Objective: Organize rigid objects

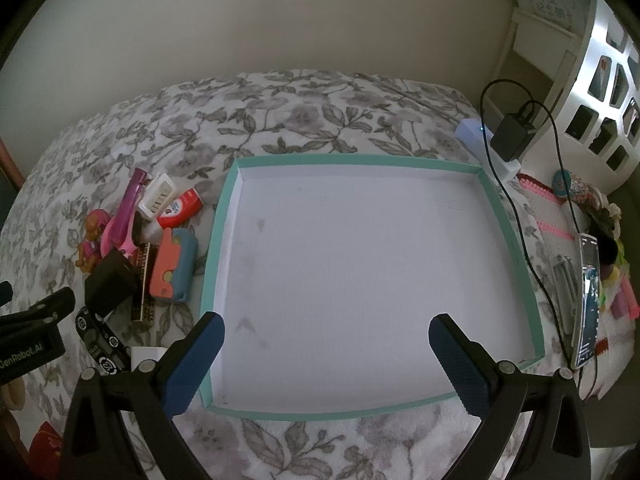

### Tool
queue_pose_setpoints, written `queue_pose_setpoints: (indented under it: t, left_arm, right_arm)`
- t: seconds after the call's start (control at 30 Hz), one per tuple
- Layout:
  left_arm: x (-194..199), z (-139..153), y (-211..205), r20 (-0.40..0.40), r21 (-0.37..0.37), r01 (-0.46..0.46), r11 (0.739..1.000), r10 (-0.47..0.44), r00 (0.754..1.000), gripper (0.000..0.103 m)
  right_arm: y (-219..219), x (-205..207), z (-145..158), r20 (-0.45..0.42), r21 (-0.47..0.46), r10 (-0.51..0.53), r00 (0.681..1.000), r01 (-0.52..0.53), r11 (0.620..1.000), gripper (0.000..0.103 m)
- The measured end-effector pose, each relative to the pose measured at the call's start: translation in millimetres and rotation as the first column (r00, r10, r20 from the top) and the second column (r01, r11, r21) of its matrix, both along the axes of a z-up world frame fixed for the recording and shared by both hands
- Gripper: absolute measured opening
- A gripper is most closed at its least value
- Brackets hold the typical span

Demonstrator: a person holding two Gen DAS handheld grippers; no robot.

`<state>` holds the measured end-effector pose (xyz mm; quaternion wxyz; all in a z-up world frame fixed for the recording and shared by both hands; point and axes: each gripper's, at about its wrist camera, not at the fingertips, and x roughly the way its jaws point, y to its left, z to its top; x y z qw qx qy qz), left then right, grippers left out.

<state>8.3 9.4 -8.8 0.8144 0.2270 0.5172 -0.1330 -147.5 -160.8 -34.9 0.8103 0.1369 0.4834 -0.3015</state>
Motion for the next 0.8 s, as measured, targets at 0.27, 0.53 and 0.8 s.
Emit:
queue_pose_setpoints:
  t: [0.27, 0.53, 0.8]
  left_arm:
    - [4, 0, 5, -0.022, -0.009, -0.022, 1.000, 0.022, 1.000, 0.103]
    - [26, -9, 38, -0.073, -0.021, -0.170, 0.985, 0.168, 0.983, 0.103]
    - [33, -17, 52, -0.163, -0.093, -0.216, 0.972, 0.199, 0.966, 0.103]
  right_arm:
    - [2, 2, 0, -0.006, 0.014, 0.022, 1.000, -0.022, 1.000, 0.103]
    - [27, 23, -10, 0.041, 0.210, 0.171, 0.984, -0.176, 0.962, 0.103]
    - [68, 49, -24, 0.015, 0.275, 0.295, 0.955, -0.288, 0.917, 0.093]
